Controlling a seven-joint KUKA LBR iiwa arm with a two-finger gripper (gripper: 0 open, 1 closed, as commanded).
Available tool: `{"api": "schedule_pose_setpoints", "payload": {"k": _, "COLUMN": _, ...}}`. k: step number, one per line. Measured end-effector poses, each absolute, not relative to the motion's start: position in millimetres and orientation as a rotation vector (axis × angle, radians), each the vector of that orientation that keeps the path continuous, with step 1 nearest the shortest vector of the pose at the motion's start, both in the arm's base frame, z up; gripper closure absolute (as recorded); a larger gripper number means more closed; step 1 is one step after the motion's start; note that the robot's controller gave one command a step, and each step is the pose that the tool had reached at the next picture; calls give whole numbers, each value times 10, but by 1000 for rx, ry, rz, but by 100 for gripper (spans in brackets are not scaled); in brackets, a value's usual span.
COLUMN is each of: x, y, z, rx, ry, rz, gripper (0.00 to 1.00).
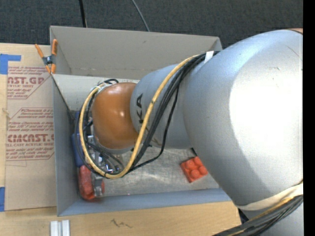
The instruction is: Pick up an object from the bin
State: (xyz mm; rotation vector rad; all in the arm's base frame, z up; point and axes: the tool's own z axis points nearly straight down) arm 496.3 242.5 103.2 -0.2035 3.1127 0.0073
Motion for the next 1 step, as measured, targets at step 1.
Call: {"api": "schedule_pose_setpoints", "payload": {"k": 1, "x": 4962, "y": 2425, "z": 1032, "rx": -203, "ry": 3113, "rz": 7, "gripper": 0}}
